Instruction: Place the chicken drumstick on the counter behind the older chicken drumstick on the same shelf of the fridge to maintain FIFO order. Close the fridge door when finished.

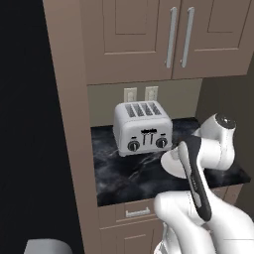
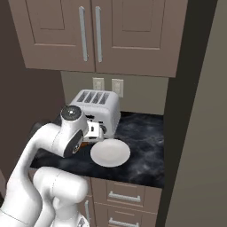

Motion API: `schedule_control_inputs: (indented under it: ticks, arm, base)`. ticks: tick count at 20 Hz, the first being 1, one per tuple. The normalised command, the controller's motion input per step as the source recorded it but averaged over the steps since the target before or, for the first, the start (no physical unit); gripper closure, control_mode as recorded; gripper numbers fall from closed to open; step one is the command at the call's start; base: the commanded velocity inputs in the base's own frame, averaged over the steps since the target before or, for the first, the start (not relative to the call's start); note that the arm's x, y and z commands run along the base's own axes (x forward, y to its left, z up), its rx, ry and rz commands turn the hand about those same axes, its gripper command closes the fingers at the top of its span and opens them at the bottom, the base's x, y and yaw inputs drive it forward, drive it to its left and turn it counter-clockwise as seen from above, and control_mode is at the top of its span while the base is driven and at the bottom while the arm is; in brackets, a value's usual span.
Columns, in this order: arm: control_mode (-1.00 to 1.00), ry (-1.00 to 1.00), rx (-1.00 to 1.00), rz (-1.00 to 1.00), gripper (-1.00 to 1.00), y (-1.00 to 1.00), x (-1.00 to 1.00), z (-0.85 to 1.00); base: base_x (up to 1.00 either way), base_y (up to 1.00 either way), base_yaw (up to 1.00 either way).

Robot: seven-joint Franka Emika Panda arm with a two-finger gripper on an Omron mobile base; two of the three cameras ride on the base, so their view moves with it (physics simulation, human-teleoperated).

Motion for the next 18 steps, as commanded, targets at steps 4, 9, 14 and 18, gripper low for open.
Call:
schedule_control_inputs:
  ticks: [4,9,14,18]
  arm:
    - [-1.0,-0.03,0.0,-0.01,1.0,0.03,-0.22,0.94]
    - [-1.0,-0.01,0.0,0.0,1.0,0.01,-0.29,0.58]
    - [-1.0,0.01,0.0,0.0,1.0,0.01,0.0,-0.02]
    - [-1.0,-0.04,0.03,-0.07,1.0,-0.21,-0.81,-0.09]
  base:
    - [0.0,0.0,0.0]
    - [0.0,0.0,0.0]
    - [0.0,0.0,0.0]
    - [0.0,0.0,0.0]
